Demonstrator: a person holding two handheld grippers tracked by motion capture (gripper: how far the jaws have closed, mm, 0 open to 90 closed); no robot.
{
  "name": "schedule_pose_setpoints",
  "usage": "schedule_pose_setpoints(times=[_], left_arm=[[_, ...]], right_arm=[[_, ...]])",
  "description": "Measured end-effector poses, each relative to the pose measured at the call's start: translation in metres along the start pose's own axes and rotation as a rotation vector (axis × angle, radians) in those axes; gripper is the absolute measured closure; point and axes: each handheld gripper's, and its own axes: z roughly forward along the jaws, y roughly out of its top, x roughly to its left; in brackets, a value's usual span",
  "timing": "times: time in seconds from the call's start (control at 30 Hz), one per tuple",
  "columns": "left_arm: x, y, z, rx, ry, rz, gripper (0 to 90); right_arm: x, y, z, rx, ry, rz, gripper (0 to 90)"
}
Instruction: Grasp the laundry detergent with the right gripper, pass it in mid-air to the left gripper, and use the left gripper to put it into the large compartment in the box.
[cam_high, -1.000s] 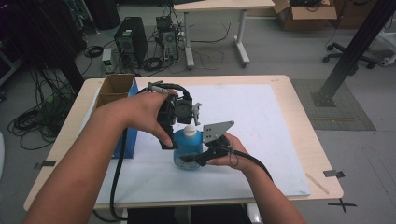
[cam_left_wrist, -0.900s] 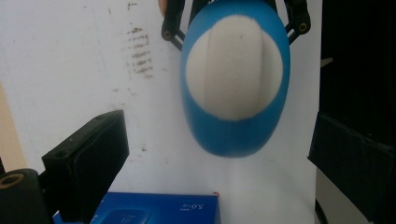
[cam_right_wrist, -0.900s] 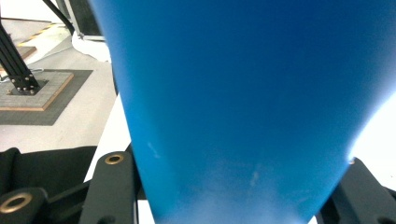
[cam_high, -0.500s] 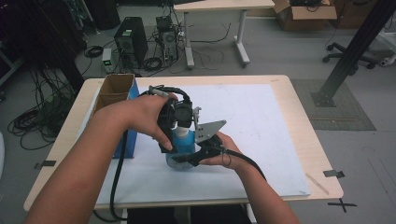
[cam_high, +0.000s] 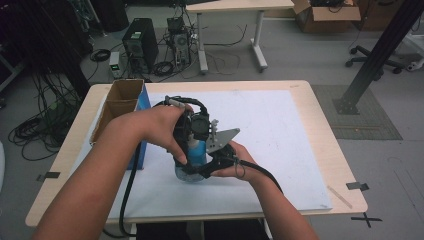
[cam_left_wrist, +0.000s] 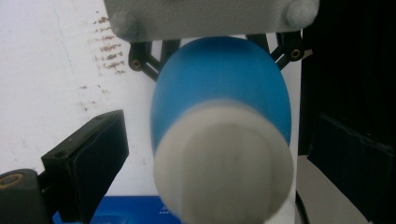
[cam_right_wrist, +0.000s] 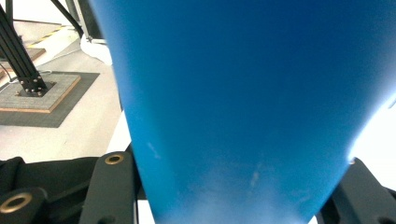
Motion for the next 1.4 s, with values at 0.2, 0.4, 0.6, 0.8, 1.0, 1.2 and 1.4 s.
schedule_pose_setpoints(times=[0.2,0.4,0.6,0.8,1.0,1.2,1.4], left_arm=[[0.0002,0.0021,0.003,0.017,-0.01,-0.015,5.3],[0.0012,0.0017,0.0037,0.026,-0.018,-0.024,6.4],[0.0015,0.0017,0.0043,0.03,-0.024,-0.022,10.2],[0.0013,0.0009,0.0041,0.032,-0.021,-0.022,15.1],[0.0016,0.0011,0.0071,0.043,-0.015,-0.018,20.4],[0.0006,0.0013,0.0058,0.036,-0.018,-0.008,22.6],[0.0012,-0.0014,0.007,0.035,-0.031,-0.003,27.9]], right_arm=[[-0.0002,0.0003,0.0013,0.0,-0.001,0.005,44.9],[0.0,0.0006,0.001,-0.001,0.0,0.01,44.8],[0.0003,0.0016,0.0007,0.0,-0.003,0.01,44.9],[0.0004,0.0029,0.001,-0.004,-0.004,0.003,44.9],[0.0015,0.0048,0.0013,0.0,-0.007,0.003,44.9],[0.001,0.0062,0.0018,0.006,-0.004,-0.006,44.9],[0.0008,0.0062,0.0031,0.005,-0.005,-0.001,44.9]])
